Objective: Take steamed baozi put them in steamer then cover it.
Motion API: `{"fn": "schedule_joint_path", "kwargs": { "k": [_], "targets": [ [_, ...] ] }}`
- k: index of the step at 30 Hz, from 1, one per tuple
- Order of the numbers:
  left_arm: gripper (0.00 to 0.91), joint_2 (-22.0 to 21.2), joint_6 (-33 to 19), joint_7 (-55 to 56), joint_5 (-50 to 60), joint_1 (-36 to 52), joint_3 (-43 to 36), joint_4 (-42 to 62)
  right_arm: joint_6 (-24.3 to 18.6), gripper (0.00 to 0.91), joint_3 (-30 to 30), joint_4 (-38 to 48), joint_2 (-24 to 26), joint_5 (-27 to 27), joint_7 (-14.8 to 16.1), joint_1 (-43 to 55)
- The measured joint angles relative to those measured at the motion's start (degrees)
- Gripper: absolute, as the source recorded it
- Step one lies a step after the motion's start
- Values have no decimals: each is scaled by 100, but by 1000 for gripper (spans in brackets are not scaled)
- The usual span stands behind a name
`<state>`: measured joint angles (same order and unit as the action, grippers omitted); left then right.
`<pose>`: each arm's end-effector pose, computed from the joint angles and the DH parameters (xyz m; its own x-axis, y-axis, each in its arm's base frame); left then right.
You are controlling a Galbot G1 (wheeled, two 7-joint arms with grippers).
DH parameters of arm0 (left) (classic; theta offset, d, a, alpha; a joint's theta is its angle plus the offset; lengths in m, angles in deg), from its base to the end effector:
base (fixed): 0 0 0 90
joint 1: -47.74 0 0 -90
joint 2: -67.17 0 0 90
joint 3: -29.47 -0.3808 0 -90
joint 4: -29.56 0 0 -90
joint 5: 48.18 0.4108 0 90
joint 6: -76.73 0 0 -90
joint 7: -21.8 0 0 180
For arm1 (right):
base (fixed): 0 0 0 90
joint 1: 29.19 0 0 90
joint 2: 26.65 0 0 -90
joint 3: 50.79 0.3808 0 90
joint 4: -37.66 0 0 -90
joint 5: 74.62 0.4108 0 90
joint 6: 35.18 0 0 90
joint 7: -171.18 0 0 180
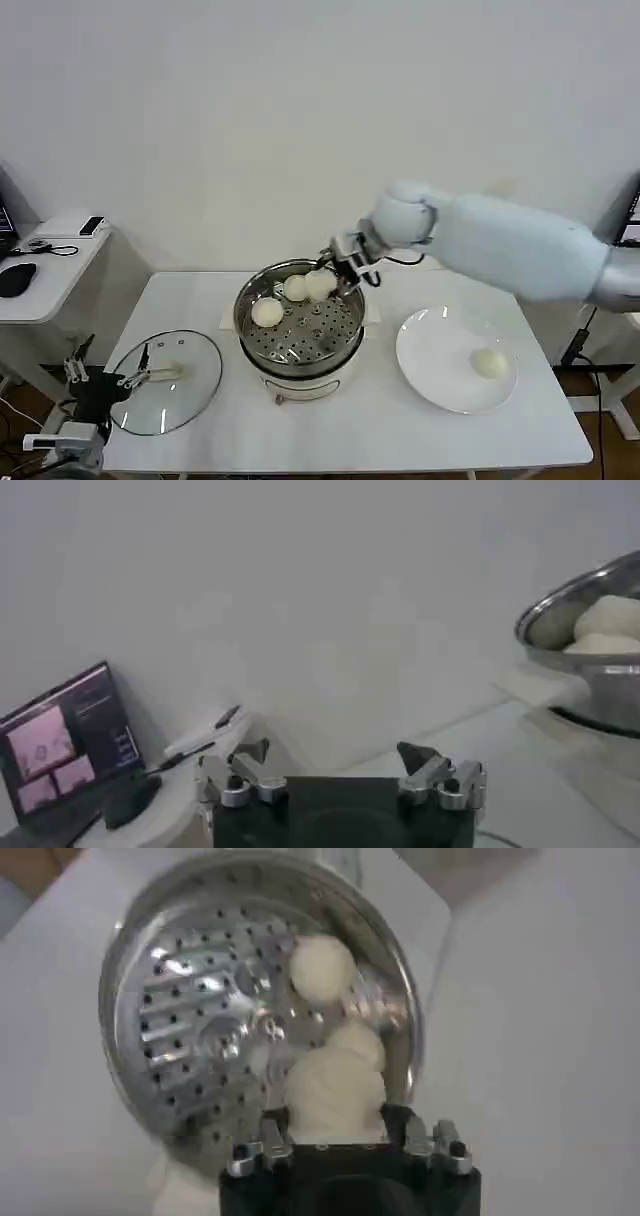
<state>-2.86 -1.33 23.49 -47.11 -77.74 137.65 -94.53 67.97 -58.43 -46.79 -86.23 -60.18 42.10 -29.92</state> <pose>0.2021 0.1512 -0.2733 -0.9769 -0.1723 0.1264 -0.0949 0.8797 0.4659 0.5671 0.1365 -0.0616 -0.2495 -0.4339 0.8657 -0.7504 -0.4784 -0.4561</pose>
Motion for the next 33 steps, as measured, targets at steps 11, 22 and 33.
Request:
{"fn": "schedule_joint_path", "kwargs": {
  "k": [11,22,33],
  "targets": [
    [907,-76,-10,5,-35,10,57,25,-694,645,-453,184,-753,-424,304,-51],
    [907,-73,-27,6,-53,25,60,82,-1262,645,-670,218,-1004,-778,552,-68],
    [907,-76,-42,11,-54,34,49,124,-1560,907,-736,170,-1048,-999,607,-116]
  ]
}}
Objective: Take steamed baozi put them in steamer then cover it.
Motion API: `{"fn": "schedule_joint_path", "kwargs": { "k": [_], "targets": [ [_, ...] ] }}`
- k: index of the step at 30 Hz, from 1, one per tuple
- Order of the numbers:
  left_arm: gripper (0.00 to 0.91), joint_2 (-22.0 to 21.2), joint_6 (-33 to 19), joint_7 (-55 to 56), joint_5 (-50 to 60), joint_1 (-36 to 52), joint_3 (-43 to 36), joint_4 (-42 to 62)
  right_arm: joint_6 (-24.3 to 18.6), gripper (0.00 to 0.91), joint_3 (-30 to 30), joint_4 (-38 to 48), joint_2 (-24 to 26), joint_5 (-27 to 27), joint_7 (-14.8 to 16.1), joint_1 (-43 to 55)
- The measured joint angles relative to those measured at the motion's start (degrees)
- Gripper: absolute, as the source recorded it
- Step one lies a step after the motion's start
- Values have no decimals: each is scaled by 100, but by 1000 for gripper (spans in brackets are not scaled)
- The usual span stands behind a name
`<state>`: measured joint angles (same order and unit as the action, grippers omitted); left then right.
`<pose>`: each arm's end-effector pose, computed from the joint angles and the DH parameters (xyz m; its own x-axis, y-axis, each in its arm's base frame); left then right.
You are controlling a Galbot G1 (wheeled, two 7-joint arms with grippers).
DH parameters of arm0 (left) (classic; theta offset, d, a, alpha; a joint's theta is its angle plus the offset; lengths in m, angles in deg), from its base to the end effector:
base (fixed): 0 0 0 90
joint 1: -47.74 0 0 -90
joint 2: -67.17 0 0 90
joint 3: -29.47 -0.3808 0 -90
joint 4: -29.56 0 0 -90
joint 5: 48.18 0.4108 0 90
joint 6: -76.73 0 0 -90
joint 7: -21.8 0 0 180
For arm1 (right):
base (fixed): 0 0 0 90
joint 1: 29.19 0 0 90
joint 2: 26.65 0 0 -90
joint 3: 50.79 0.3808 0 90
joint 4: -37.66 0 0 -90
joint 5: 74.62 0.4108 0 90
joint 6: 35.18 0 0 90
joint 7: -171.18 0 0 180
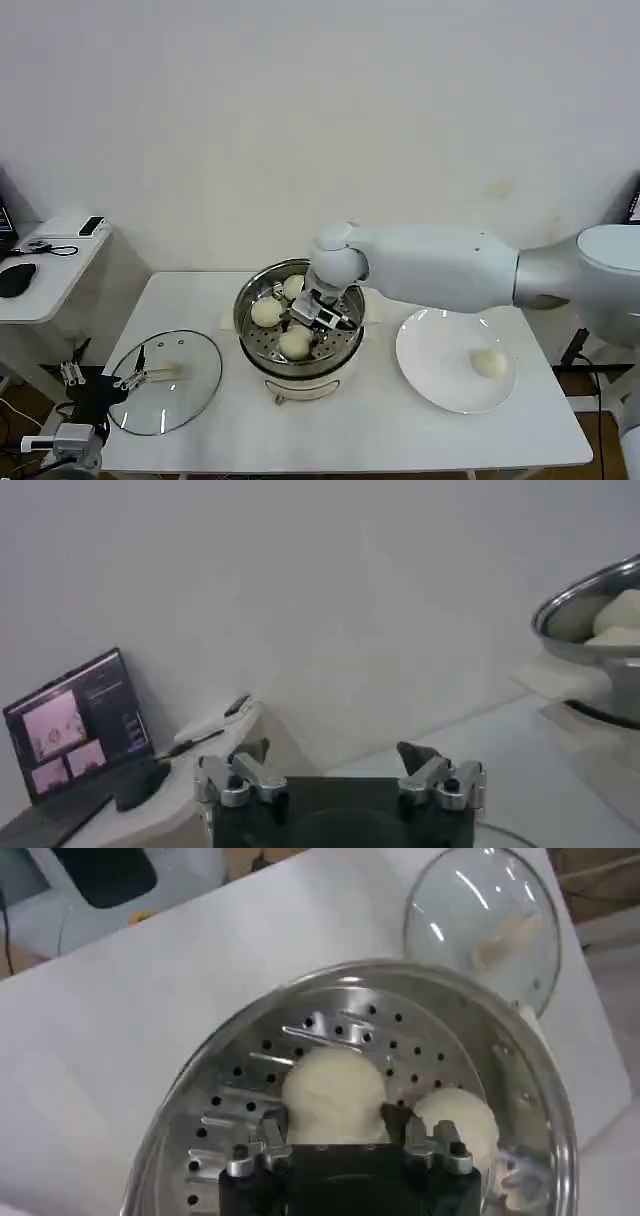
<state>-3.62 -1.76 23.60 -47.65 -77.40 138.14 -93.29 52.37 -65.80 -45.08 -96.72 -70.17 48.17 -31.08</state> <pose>0.2024 0.1563 -0.2804 -0.9726 -0.1914 0.1317 -0.1129 0.8849 0.4518 0.5372 0.2225 -0.1233 -0.0588 -0.3037 0.9510 -0.4372 -0.8485 -0.2980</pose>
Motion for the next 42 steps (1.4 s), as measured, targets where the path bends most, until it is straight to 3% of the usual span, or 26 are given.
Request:
{"fn": "schedule_joint_path", "kwargs": {
  "k": [11,21,29,42],
  "targets": [
    [907,29,0,-1,2,11,-1,5,-74,907,67,28,80,-80,-84,128],
    [907,170,0,-7,-60,103,-57,79,265,907,368,4,523,162,-263,347],
    [907,314,-6,-3,-66,202,-187,125,833,907,430,-157,1452,393,-274,478],
    [907,481,-5,-5,18,378,-555,183,1418,907,611,-798,3694,165,-311,-107]
  ]
}}
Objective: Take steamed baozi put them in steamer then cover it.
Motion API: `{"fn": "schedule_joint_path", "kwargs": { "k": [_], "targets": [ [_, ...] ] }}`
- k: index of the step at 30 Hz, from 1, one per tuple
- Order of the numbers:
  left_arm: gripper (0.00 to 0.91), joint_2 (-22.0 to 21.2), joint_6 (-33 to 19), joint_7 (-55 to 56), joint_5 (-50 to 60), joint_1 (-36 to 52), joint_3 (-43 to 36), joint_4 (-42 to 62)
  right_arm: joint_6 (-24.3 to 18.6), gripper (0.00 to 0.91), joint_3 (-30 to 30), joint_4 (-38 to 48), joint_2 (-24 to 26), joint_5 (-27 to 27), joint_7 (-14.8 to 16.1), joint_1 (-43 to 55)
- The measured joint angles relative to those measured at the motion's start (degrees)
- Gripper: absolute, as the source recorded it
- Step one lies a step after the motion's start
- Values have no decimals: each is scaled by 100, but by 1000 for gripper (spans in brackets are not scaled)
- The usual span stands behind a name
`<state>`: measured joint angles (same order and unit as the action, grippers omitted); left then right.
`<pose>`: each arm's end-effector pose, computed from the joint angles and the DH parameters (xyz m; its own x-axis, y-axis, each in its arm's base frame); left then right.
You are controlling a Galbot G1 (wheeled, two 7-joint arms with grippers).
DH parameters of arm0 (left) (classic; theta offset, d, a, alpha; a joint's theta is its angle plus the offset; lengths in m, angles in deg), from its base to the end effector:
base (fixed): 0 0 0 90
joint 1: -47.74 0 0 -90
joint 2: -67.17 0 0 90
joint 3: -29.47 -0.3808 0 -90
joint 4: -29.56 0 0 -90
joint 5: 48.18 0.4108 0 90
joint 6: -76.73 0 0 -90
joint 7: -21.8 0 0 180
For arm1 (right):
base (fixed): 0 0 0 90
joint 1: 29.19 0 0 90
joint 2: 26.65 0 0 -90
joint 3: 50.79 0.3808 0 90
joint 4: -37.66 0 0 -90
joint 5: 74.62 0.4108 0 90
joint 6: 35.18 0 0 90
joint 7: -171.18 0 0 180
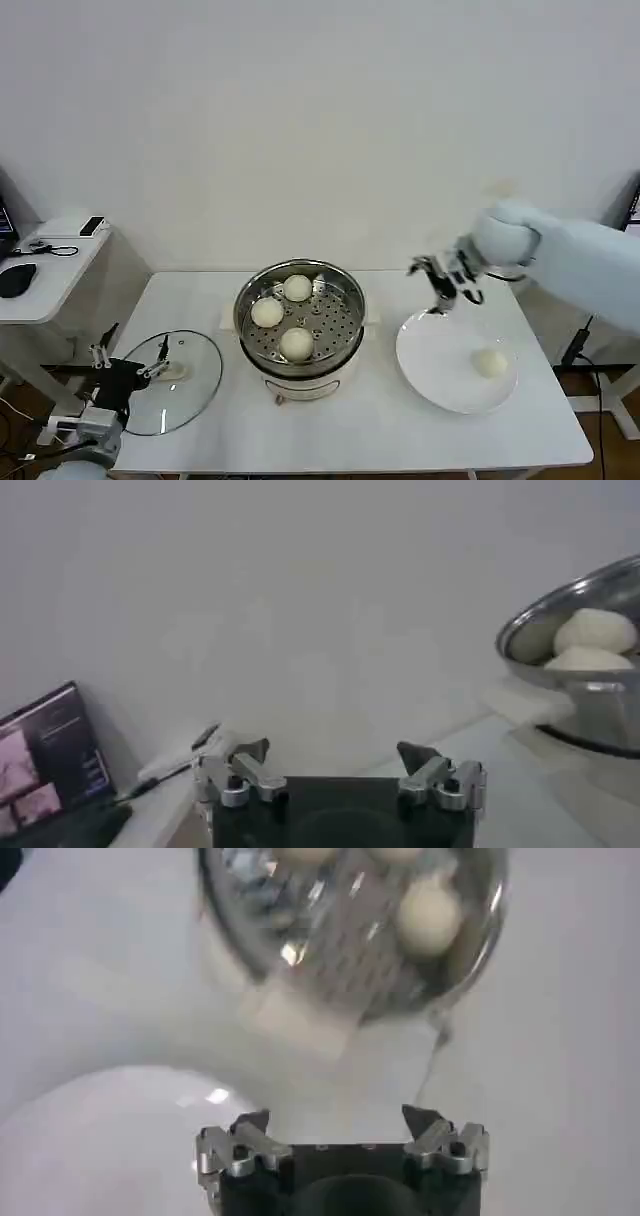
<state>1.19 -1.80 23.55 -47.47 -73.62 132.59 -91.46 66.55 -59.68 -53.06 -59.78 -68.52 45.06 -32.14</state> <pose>0.2293 0.1418 -0.2825 -0.9880 -0.0883 0.1268 -0.0183 0.8816 0.4717 0.5412 -0.0928 -0.0915 -0.3399 -0.2211 0.9141 -0.8698 -0.2957 -0.3950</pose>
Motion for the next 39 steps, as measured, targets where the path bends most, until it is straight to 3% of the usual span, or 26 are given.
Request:
{"fn": "schedule_joint_path", "kwargs": {
  "k": [7,16,27,39],
  "targets": [
    [907,-30,-5,-2,24,96,-207,55,202,907,236,-204,1002,-285,-46,-602],
    [907,-67,5,-7,92,116,-371,43,279,907,771,-97,1505,-658,-132,-1563],
    [907,-124,19,-11,156,46,-333,39,288,907,1843,415,1403,-878,-200,-2926],
    [907,-137,18,-13,156,-10,-228,62,296,907,2375,1040,884,-960,-241,-3425]
  ]
}}
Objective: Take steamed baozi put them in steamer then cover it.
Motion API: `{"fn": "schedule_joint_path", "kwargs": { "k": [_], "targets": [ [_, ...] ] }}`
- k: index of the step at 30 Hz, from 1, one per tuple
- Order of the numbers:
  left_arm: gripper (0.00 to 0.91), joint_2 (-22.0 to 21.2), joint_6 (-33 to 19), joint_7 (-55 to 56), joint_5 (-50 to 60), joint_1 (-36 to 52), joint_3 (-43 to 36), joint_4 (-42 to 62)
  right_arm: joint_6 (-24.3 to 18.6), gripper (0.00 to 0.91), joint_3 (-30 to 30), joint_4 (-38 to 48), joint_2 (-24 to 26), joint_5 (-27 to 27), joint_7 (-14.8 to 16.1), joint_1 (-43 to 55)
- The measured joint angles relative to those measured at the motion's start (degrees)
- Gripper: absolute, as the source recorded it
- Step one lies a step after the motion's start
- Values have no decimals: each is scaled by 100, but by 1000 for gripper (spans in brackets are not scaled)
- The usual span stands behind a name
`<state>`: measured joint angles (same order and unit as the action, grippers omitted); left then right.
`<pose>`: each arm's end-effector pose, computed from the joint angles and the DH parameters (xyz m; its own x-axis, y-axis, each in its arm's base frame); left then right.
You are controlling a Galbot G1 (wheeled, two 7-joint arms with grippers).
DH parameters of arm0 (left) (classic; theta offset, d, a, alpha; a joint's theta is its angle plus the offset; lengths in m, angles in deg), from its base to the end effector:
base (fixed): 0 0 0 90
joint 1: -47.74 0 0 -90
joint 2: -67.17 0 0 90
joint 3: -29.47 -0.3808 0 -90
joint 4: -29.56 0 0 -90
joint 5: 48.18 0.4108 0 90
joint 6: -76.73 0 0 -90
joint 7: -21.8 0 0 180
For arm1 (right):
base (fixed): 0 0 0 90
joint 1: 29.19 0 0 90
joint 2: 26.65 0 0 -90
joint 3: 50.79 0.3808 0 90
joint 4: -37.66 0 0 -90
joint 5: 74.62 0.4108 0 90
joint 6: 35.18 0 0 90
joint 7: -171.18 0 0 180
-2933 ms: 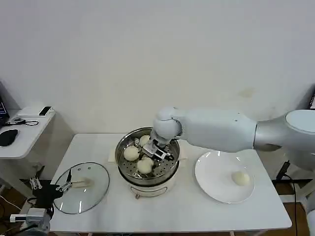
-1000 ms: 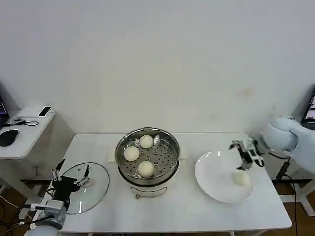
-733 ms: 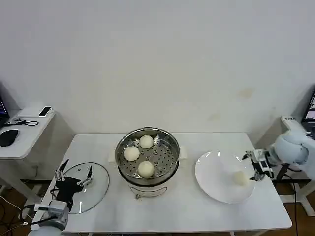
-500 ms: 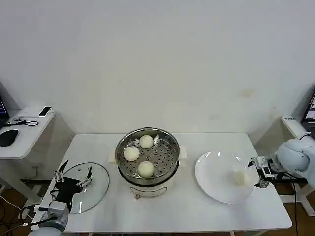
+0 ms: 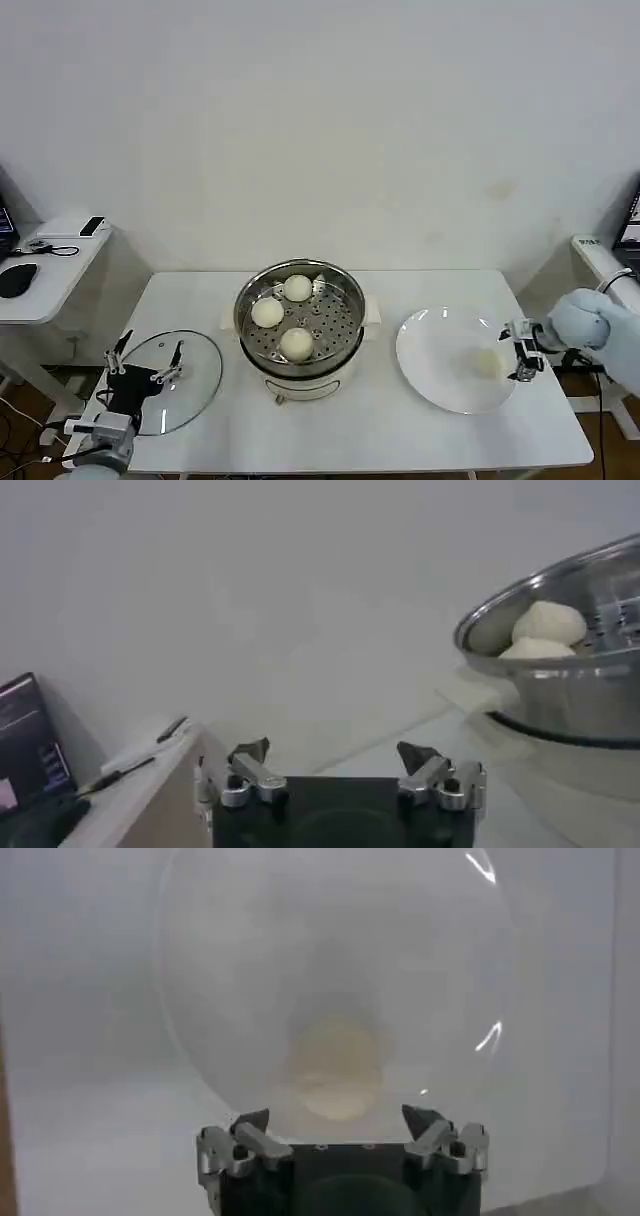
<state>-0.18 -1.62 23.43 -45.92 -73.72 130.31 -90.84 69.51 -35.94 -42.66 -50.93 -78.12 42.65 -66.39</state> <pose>0.2269 0.1281 -0.2959 -0.9848 -0.0730 0.1573 0.0078 0.8874 0.4609 0.4943 -0.2491 -0.2449 -0.2717 -0.0267 0.9620 -0.9619 0.0407 -0.2705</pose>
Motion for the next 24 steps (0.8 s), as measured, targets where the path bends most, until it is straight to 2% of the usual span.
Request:
{"fn": "schedule_joint_path", "kwargs": {
  "k": [6,9,24],
  "targets": [
    [907,-9,0,0,-1,-5,12,26,6,907,135,228,-214,-81,31,-167],
    [907,-19,0,-1,-1,-7,8,27,22,826,151,300,-288,-104,49,-185],
    [907,-33,-5,-1,-1,-6,11,46,112,665,165,442,-436,-165,74,-249]
  ]
}}
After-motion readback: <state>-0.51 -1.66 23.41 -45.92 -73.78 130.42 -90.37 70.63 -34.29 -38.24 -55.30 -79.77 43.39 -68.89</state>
